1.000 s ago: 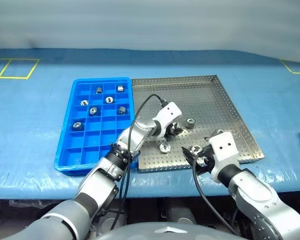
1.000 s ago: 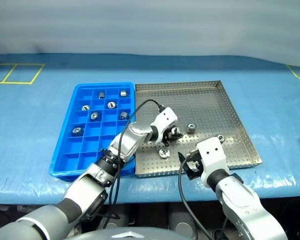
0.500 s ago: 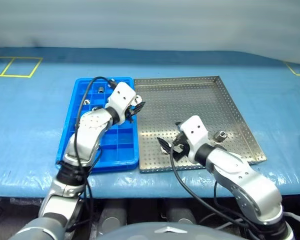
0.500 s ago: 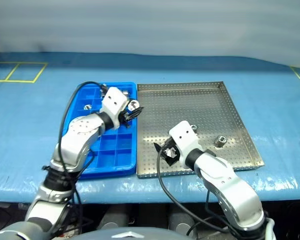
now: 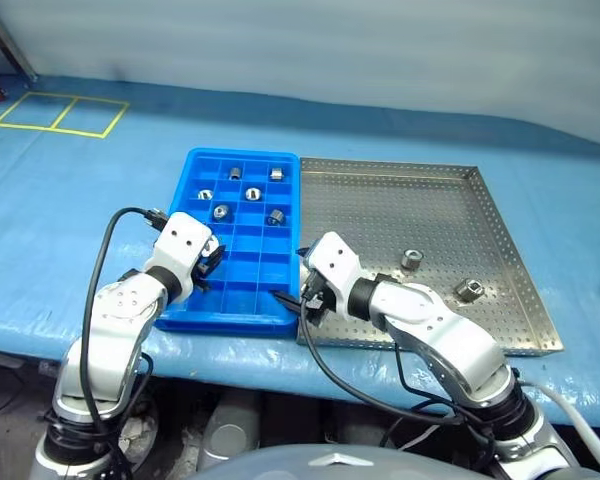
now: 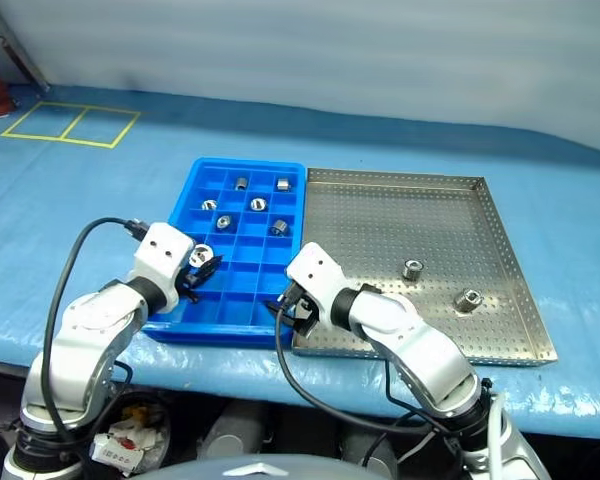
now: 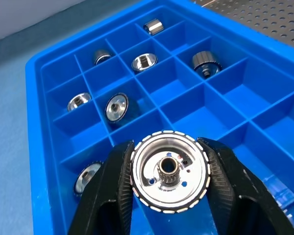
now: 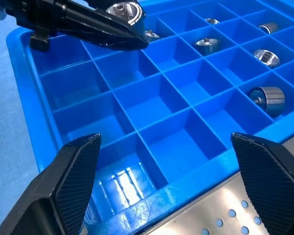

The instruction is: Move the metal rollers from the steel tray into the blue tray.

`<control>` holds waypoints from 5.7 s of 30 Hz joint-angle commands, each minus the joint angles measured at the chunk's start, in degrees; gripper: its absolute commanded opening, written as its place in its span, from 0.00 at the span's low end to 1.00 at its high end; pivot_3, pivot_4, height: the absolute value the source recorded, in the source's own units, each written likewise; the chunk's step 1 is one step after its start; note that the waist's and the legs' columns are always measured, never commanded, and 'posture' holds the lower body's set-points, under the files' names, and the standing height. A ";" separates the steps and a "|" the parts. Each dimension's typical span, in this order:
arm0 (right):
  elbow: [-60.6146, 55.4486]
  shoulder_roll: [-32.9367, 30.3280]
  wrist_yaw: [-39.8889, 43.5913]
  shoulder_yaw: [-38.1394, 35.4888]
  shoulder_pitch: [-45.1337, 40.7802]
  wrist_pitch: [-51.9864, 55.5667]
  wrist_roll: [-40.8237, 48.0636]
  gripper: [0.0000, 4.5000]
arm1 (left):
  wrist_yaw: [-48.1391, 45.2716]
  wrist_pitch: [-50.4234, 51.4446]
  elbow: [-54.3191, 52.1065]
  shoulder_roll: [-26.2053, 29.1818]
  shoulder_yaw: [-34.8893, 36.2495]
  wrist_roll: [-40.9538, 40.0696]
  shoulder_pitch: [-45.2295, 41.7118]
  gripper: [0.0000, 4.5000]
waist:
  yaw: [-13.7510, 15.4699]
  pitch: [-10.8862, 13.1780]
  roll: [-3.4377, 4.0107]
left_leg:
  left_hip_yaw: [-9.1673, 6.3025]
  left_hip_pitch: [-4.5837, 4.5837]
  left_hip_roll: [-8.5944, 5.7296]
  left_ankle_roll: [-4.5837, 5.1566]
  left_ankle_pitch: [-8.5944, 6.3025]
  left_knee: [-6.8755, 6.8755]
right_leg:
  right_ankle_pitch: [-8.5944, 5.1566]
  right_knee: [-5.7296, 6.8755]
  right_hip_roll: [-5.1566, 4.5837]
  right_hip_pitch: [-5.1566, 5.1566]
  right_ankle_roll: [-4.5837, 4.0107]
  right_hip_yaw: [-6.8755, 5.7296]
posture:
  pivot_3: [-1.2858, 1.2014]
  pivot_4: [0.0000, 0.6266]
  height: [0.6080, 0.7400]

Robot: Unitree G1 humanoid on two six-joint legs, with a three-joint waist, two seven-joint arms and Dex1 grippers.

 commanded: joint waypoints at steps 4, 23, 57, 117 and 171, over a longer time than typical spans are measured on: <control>-0.60 0.88 0.46 -0.47 -0.26 -1.13 -0.43 1.00 | 1.89 -0.12 0.60 -0.04 -2.84 0.20 0.87 0.38 | 0.85 0.01 0.02 | 0.02 -0.02 0.00 -0.01 0.00 -0.04 | -0.02 -0.01 -0.02 -0.03 -0.03 -0.01 | 0.67 0.24 1.00; -10.37 -2.78 -3.53 -9.53 8.21 4.15 -0.05 1.00 | -5.37 -3.99 4.61 -4.55 0.78 -12.39 -12.23 0.98 | 0.36 0.02 0.02 | 0.02 -0.12 -0.15 0.01 -0.02 -0.04 | -0.04 -0.08 -0.37 -0.05 -0.05 -0.25 | 0.60 0.24 1.00; -24.32 -3.44 -18.09 -22.22 36.51 4.74 1.33 1.00 | -40.15 -33.35 47.96 -6.67 -39.62 3.08 -37.14 0.98 | -9.28 -0.01 0.08 | 0.13 -0.03 -0.02 0.04 -0.03 0.04 | -0.06 0.03 0.06 -0.06 -0.07 0.18 | 0.48 0.24 1.00; 4.61 1.75 7.27 6.54 -5.67 -5.76 -4.27 1.00 | -5.92 -2.55 -3.58 9.69 4.91 -6.49 8.67 0.37 | 8.65 0.06 0.09 | 0.23 -0.14 0.07 -0.27 -0.16 -0.18 | -0.15 -0.02 0.00 -0.57 -0.23 -0.25 | 0.70 0.24 1.00; -17.54 8.26 -24.66 -27.76 21.15 18.65 -8.58 1.00 | -15.09 -38.30 35.73 -15.77 -19.67 -7.70 -20.41 0.99 | -11.69 -0.08 0.20 | 0.25 0.16 0.01 -0.16 -0.13 0.08 | -0.07 0.15 0.27 -0.02 -0.11 0.32 | 0.47 0.24 1.00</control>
